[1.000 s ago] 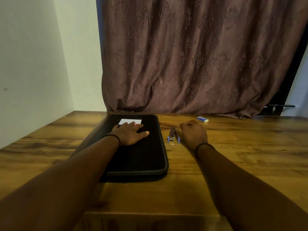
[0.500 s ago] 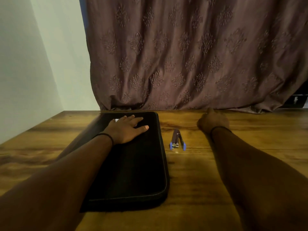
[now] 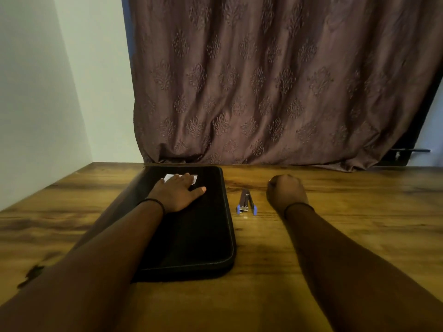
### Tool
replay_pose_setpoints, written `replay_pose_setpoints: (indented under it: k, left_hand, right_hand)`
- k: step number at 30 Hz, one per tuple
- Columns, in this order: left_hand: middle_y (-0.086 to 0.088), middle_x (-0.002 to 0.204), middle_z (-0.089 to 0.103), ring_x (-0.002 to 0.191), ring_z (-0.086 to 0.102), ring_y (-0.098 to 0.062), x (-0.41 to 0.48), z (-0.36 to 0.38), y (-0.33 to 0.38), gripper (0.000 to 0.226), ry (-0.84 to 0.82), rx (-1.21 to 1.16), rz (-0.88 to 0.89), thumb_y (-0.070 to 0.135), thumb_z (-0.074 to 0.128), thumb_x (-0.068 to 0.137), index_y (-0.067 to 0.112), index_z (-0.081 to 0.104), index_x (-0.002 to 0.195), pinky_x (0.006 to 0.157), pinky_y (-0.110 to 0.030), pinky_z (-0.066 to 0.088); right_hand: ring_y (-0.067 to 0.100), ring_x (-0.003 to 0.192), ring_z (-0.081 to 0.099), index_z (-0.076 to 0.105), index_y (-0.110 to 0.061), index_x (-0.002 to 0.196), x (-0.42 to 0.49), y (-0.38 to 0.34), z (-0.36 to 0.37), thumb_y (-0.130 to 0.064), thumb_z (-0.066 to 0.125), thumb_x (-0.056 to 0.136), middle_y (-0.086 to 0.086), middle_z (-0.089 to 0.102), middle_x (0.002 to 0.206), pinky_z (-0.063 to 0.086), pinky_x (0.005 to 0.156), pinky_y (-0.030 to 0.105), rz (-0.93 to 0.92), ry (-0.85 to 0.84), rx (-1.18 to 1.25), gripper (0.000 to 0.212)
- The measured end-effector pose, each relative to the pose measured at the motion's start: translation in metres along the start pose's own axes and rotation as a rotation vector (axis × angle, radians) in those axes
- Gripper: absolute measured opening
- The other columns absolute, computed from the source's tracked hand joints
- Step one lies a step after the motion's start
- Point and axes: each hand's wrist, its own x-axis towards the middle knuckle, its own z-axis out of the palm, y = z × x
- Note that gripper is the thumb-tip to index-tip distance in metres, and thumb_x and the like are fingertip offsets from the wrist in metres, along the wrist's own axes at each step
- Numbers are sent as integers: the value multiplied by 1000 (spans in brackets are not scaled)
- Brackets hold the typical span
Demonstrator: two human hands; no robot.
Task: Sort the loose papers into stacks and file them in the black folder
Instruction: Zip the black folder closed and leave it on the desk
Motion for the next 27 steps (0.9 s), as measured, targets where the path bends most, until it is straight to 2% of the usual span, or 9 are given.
replay_pose_setpoints:
  k: [4,10,14,17,19,21,24,27]
  left_hand:
    - [-2,158,28,146,24,-20,-23,-4,2,69,-3,-4,9,64,30,96,23,28,151,119,-48,17]
    - [-1,160,25,147,21,-21,-47,-9,1,69,-47,-4,6,64,27,96,24,27,152,120,-48,15]
    - [0,159,27,146,24,-21,-56,-15,2,69,-37,-17,-8,66,28,95,26,29,152,119,-48,16]
    - [-1,162,19,148,16,-30,-61,-17,6,70,-79,54,-127,72,24,92,36,23,152,116,-63,12]
    - [-4,164,8,147,4,-43,-69,-20,9,74,-137,90,-315,78,22,88,41,15,152,110,-72,6]
    - [-8,164,2,145,-1,-49,-76,-22,9,80,-175,95,-436,82,20,84,41,12,153,110,-73,7]
    - [-6,164,-1,145,-3,-48,-87,-25,2,81,-178,94,-469,85,17,82,44,8,152,109,-73,4]
    - [-4,164,-2,146,-3,-47,-90,-25,-3,82,-175,106,-467,87,16,80,47,7,152,108,-74,1]
  right_hand:
    - [33,88,65,74,-14,91,-30,-15,-10,-24,53,88,12,71,94,54,79,33,-35,-12,30,24]
    - [32,85,65,75,-14,87,-67,-32,-24,-26,55,88,11,71,89,57,76,37,14,-11,107,23]
    - [34,94,60,69,-15,93,-86,-41,-36,-35,49,96,12,68,95,51,79,38,39,102,65,28]
    - [33,98,55,68,-15,99,-97,-51,-41,-36,44,97,11,67,101,46,84,38,-15,168,56,32]
    - [32,101,54,68,-16,102,-103,-62,-41,-38,43,97,10,66,103,45,86,37,-71,128,89,34]
    - [29,102,54,68,-17,101,-104,-71,-39,-42,46,95,8,66,101,48,86,37,-92,67,117,34]
    - [28,98,57,65,-16,92,-101,-79,-35,-39,51,89,7,67,94,50,83,37,-117,-17,135,27]
    - [26,90,60,65,-16,85,-99,-82,-34,-31,54,88,7,69,90,45,77,31,-134,-47,151,19]
